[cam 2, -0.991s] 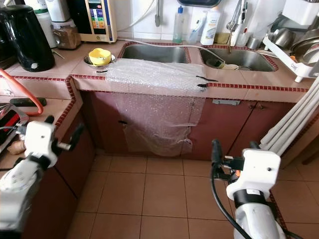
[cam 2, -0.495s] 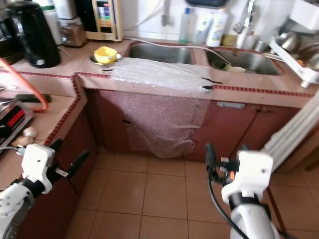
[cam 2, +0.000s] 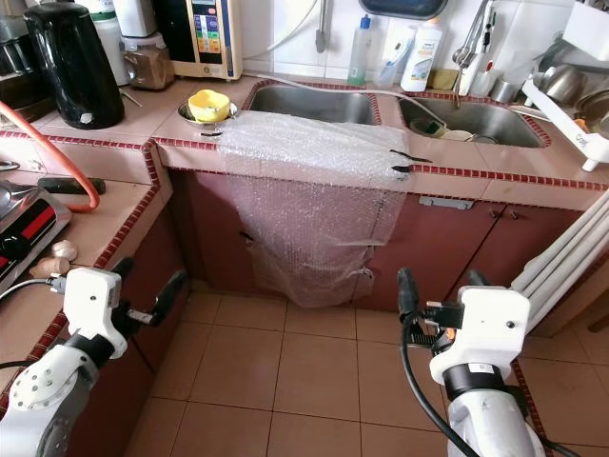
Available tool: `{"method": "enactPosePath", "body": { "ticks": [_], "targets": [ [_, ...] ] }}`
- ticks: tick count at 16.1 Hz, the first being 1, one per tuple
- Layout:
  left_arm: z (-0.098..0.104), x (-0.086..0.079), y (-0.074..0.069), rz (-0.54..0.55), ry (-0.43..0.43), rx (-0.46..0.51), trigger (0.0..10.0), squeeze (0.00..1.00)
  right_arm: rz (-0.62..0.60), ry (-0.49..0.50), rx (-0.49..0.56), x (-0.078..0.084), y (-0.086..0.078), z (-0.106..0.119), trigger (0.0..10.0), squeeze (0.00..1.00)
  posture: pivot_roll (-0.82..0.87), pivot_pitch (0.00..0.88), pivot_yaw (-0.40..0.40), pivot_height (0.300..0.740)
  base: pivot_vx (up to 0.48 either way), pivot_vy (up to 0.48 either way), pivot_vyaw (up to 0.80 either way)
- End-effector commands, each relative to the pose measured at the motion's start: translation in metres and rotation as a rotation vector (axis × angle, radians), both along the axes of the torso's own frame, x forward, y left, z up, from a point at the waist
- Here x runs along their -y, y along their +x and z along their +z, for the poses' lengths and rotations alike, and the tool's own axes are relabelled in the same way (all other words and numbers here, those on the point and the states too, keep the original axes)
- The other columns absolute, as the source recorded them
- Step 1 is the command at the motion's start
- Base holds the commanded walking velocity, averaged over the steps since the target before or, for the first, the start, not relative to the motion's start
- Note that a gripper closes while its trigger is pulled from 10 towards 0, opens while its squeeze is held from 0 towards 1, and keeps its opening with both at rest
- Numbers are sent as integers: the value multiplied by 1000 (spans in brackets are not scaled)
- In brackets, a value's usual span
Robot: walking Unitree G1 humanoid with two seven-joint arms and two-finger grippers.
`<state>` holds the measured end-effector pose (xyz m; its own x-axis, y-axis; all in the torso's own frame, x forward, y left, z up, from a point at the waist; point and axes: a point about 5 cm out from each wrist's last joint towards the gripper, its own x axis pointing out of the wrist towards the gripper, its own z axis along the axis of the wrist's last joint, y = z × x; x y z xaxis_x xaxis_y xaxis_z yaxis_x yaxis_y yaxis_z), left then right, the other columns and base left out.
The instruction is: Kitchen organization
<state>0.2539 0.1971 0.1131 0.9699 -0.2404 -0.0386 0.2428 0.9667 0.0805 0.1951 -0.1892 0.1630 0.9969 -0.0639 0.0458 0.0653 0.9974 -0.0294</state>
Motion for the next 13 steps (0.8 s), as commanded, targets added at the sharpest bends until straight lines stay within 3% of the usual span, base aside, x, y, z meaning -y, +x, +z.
{"method": "enactPosePath", "body": {
  "ticks": [1, 9, 13],
  "targets": [
    [3, -2, 4, 25, 5, 7, 10000, 0, -5, -3, 6, 1, 1, 0, 10000, 0, 90, 0, -33, 740, 0, 0, 0],
    [3, -3, 13, 76, -31, -15, 10000, 0, -22, -3, 26, 1, 5, 2, 10000, 0, 81, 0, -18, 740, 0, 0, 0],
    [5, 4, 15, 47, -31, -7, 10000, 0, -9, -1, 17, -1, 7, 1, 10000, 0, 77, 0, -17, 740, 0, 0, 0]
  ]
}}
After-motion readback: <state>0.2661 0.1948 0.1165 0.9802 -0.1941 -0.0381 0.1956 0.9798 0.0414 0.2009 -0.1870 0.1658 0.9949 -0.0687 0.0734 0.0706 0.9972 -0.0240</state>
